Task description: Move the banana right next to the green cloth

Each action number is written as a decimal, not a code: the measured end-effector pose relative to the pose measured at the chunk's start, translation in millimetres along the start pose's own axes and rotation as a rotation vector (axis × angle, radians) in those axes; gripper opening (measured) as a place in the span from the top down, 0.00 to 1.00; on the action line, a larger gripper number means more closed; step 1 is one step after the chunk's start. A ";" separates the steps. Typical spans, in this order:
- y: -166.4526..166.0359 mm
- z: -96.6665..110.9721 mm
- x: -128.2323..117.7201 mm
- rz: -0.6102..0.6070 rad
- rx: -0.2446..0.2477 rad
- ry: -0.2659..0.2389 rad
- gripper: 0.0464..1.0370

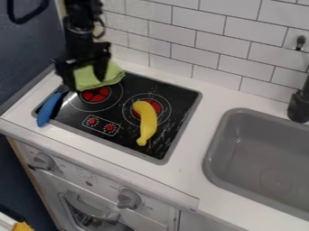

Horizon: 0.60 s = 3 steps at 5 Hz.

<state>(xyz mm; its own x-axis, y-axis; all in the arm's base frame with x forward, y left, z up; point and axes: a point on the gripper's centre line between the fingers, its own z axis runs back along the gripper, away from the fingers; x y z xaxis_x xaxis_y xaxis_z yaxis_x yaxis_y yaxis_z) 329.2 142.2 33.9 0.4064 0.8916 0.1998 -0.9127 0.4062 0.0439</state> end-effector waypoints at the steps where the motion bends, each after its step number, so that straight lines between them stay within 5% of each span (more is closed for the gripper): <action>1: -23.6 4.1 -35.9 -0.008 -0.051 -0.045 0.04; 3: -58.1 0.9 -72.1 -0.068 -0.143 -0.022 0.04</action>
<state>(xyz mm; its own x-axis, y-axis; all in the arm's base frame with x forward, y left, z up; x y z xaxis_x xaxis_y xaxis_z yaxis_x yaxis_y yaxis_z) 352.9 54.1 17.9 0.4649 0.8569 0.2227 -0.8670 0.4916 -0.0813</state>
